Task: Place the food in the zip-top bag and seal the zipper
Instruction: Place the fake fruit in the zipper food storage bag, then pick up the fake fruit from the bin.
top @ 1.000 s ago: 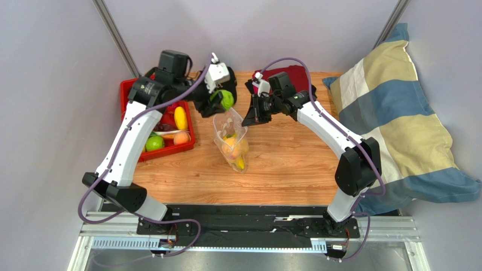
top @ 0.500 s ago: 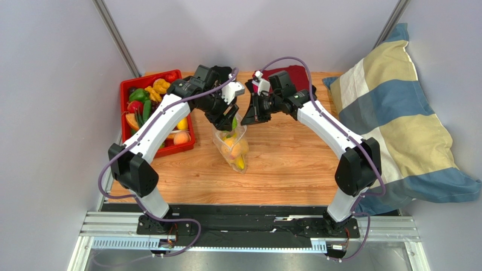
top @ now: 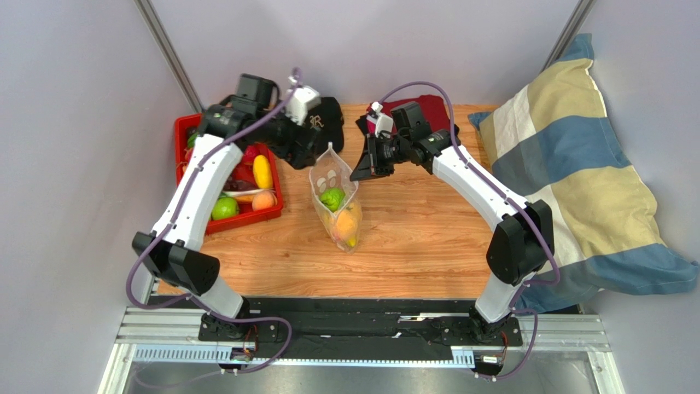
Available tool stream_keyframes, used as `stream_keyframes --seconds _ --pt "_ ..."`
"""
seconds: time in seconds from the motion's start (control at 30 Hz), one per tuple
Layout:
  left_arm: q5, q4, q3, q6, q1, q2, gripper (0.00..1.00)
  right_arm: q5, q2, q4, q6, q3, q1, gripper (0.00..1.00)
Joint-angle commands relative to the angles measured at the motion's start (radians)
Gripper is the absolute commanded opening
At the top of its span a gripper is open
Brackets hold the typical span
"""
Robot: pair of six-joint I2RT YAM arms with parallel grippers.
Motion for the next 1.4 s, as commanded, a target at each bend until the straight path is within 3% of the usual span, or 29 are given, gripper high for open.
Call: stream_keyframes --seconds 0.0,0.3,0.43,0.63,0.83,1.13,1.37 --pt "0.046 -0.11 -0.025 0.058 0.206 -0.093 0.93 -0.01 -0.033 0.037 -0.002 0.018 -0.01 0.0" --pt "0.017 -0.22 -0.272 0.186 0.619 -0.155 0.92 -0.009 -0.031 0.046 -0.013 0.009 -0.01 0.0" --pt "-0.01 -0.148 -0.385 0.121 0.685 -0.147 0.93 -0.01 -0.031 0.052 -0.01 0.006 -0.01 0.0" --pt "-0.086 0.061 -0.553 0.025 0.687 -0.098 0.93 -0.009 -0.027 0.052 -0.008 0.001 -0.01 0.0" --pt "-0.149 0.259 -0.597 -0.02 0.687 -0.023 0.91 -0.001 -0.036 0.055 -0.013 -0.011 -0.01 0.0" --pt "-0.175 0.328 -0.603 -0.048 0.687 0.097 0.9 0.002 -0.033 0.055 -0.016 -0.013 -0.01 0.0" --pt "-0.12 0.346 -0.636 -0.061 0.681 0.115 0.9 -0.001 -0.025 0.054 -0.013 -0.009 -0.01 0.0"
